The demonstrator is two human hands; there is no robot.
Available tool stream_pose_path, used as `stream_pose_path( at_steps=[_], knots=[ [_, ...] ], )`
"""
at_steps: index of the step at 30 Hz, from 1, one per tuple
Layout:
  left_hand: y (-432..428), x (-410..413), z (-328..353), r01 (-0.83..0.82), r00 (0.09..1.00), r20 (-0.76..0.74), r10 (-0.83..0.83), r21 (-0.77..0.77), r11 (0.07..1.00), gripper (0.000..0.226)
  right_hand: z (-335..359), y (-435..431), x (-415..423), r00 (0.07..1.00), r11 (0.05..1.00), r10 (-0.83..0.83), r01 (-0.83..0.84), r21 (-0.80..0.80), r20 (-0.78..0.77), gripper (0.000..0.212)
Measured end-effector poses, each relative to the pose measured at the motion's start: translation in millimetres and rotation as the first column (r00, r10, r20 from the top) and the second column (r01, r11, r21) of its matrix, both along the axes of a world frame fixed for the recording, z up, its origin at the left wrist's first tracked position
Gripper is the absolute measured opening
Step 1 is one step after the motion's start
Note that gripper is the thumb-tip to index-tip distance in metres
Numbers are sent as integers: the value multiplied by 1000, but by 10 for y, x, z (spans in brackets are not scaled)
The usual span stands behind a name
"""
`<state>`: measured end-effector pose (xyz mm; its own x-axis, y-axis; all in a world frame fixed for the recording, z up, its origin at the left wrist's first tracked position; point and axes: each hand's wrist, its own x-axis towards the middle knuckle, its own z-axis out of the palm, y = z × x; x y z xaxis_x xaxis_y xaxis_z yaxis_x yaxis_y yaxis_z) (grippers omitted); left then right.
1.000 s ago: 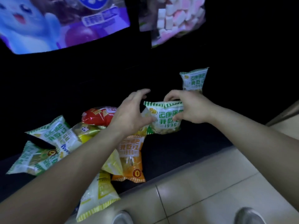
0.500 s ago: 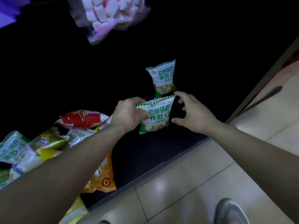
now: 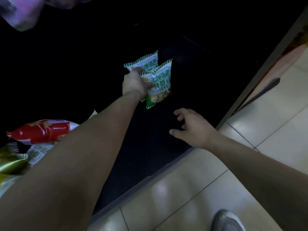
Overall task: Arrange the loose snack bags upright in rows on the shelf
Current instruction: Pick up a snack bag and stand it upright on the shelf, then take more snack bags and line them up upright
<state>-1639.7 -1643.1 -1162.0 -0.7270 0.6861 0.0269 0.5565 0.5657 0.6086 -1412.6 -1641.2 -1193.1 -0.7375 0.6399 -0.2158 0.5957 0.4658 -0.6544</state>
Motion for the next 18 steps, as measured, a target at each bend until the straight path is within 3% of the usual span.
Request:
stream_pose_path(
  at_steps=[8, 13, 18],
  knots=[
    [-255, -184, 58, 58, 998, 9, -58, -14, 998, 87, 108, -66, -183, 975, 962, -196, 171, -212, -106, 65],
    [-1221, -351, 402, 205, 977, -15, -214, -227, 952, 82, 418, -239, -407, 970, 951, -204, 164, -263, -133, 64],
    [-2458, -474, 817, 146, 984, -52, -172, -326, 934, 73, 916, -537, -783, 981, 970, -116, 77, -232, -158, 61]
  ],
)
